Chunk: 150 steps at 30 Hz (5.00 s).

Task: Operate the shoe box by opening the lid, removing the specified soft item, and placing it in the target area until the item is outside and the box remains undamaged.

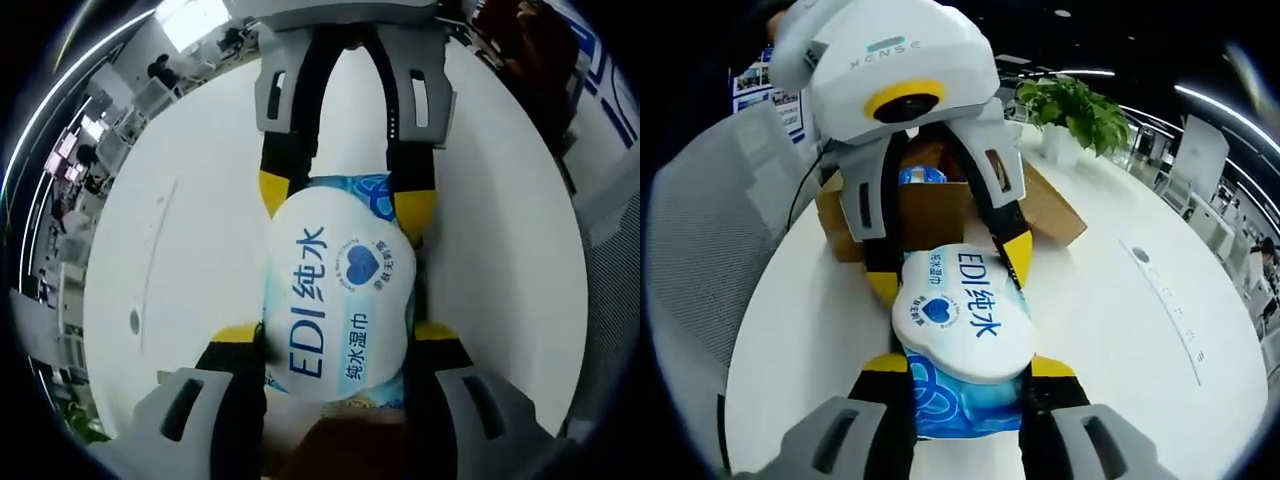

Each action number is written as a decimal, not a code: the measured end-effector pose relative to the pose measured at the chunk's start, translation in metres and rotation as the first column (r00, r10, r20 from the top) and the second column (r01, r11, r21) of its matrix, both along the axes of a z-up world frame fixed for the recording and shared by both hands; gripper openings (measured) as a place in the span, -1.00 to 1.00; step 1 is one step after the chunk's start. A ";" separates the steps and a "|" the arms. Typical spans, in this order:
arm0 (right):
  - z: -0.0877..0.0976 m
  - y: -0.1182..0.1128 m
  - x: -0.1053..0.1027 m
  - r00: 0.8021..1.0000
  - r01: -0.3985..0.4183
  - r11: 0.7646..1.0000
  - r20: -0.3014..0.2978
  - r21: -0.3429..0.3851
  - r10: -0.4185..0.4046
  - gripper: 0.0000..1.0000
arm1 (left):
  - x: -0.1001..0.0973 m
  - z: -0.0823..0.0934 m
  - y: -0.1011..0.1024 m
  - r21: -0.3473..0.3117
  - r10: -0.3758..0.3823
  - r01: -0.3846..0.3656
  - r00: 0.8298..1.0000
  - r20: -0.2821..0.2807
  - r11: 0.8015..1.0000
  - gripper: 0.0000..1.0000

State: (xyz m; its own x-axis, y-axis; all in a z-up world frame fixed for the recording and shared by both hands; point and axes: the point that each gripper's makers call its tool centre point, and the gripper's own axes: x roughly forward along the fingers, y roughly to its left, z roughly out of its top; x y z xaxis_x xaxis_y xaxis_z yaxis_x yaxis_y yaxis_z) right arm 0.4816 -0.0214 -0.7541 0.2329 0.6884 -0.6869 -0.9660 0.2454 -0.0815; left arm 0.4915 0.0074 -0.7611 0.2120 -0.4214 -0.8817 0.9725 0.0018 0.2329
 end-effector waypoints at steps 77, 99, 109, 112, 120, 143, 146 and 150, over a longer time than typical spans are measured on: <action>0.100 0.039 -0.048 0.996 0.089 0.992 -0.008 -0.093 -0.090 -0.13 | -0.033 0.099 0.093 -0.161 0.108 -0.119 0.991 -0.078 0.980 0.03; 0.112 0.139 -0.046 0.998 -0.026 0.998 0.056 -0.065 0.030 -0.40 | -0.034 0.088 0.172 -0.157 0.183 -0.190 0.981 -0.061 0.969 -0.24; 0.090 0.159 -0.039 0.995 -0.033 0.991 0.087 -0.127 0.044 -0.60 | -0.034 0.073 0.188 -0.163 0.202 -0.206 0.978 -0.041 0.965 -0.43; 0.082 0.162 -0.036 0.996 -0.015 0.990 0.090 -0.141 0.028 -0.66 | -0.031 0.069 0.191 -0.165 0.212 -0.215 0.977 -0.034 0.963 -0.49; 0.063 0.175 -0.024 0.993 0.022 0.983 0.118 -0.184 0.000 -0.87 | -0.023 0.054 0.198 -0.181 0.239 -0.241 0.970 -0.033 0.953 -0.67; 0.015 0.188 -0.004 0.967 0.002 0.926 0.237 -0.377 0.094 -0.97 | -0.003 0.023 0.201 -0.157 0.245 -0.247 0.969 -0.033 0.956 -0.80; 0.012 0.190 -0.004 0.973 0.019 0.934 0.220 -0.358 0.065 -1.00 | -0.005 0.019 0.201 -0.146 0.237 -0.240 0.971 -0.037 0.960 -0.87; 0.013 0.189 -0.003 0.976 0.031 0.938 0.215 -0.345 0.046 -1.00 | -0.003 0.018 0.203 -0.145 0.239 -0.241 0.971 -0.034 0.960 -0.96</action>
State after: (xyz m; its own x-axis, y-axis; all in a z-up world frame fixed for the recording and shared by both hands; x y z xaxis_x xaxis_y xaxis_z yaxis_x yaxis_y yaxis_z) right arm 0.4783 0.1678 -0.7409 0.3982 0.4210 -0.8150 -0.9169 0.1575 -0.3666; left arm 0.4882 0.2101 -0.7431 0.3092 -0.4852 -0.8179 0.9429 0.2685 0.1972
